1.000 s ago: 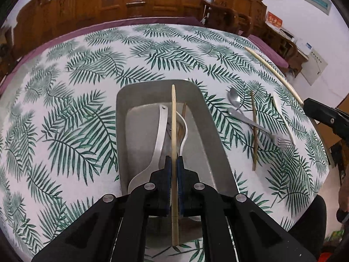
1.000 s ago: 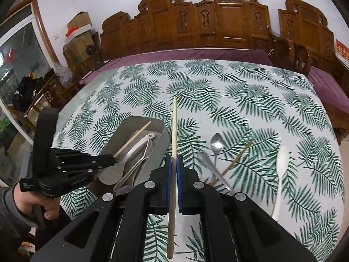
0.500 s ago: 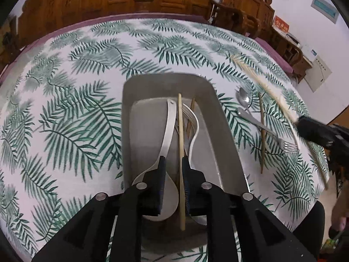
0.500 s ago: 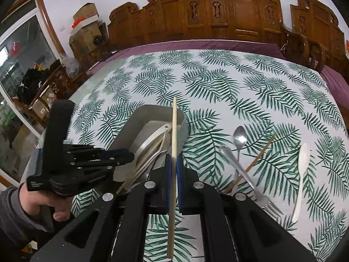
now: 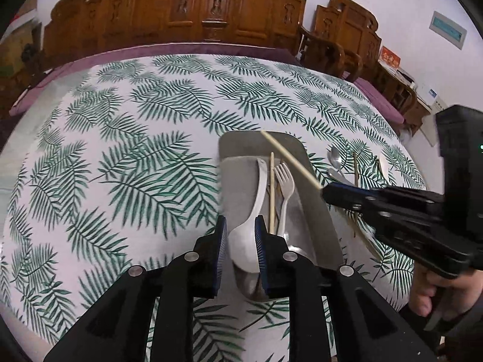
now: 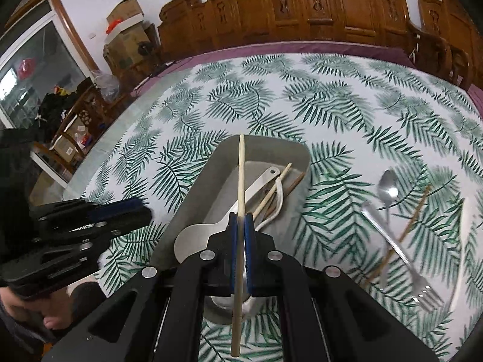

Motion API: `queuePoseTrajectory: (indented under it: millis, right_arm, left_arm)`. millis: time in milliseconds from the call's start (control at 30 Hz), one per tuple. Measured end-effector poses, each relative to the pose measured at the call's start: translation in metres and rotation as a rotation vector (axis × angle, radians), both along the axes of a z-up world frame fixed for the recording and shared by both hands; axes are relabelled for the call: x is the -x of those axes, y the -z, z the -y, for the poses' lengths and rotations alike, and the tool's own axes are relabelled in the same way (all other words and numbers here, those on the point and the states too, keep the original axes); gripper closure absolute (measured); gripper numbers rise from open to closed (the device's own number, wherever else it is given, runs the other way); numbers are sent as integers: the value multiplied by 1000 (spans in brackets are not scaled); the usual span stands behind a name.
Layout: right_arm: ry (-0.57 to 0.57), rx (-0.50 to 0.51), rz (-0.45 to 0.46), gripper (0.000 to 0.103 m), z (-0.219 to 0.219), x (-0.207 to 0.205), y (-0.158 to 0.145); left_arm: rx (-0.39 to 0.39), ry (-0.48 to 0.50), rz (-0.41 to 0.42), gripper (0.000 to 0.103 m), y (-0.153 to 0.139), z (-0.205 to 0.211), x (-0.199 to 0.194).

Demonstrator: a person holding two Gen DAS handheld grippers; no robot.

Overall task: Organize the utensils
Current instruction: 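Lower the held chopstick into the grey tray and open the right tool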

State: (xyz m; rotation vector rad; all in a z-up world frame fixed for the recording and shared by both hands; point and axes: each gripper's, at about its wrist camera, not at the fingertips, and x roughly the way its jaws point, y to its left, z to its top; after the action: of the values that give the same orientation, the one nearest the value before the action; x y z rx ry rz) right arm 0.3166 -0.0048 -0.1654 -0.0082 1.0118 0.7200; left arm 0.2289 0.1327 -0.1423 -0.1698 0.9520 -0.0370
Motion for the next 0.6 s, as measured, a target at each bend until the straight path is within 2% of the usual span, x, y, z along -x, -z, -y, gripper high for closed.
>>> queuePoseTrajectory:
  millis: [267,600]
  right_arm:
    - [33,-2,-68,97,-23,-12,26]
    - [31,16,-84,96,-36,-16,39]
  left_arm:
    - [-10,-21,4,85,-2,-15,10]
    - [-10,-39,6,85,-2,-24,15]
